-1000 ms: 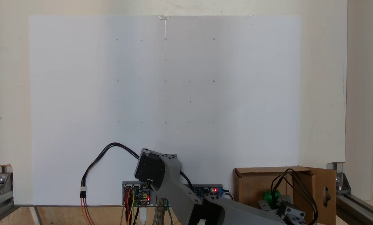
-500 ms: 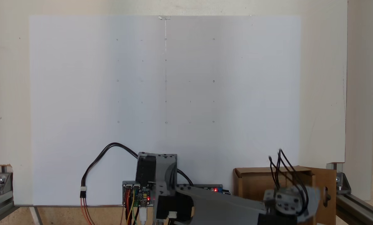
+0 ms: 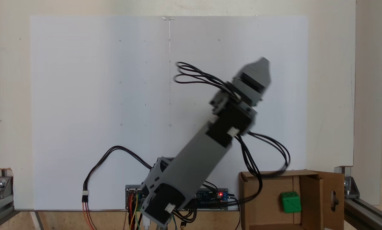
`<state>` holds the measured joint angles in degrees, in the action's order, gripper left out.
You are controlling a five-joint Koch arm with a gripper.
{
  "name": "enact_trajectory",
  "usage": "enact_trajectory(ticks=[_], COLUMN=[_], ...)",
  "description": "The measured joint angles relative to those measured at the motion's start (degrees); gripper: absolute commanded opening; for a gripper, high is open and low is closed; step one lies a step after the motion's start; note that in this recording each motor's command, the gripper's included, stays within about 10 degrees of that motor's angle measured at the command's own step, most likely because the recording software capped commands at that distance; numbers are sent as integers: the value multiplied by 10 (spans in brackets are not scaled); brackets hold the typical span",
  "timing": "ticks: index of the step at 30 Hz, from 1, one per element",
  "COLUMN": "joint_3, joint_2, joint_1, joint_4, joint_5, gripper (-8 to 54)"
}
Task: Grasp a green dice and put it in the bin.
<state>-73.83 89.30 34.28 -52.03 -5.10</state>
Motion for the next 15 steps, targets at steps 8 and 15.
enact_trajectory(ticks=[8, 15], joint_3=[-238, -483], joint_2=[107, 242], joint_1=[-217, -243], joint_4=[112, 307], joint_5=[14, 14], gripper=[450, 452])
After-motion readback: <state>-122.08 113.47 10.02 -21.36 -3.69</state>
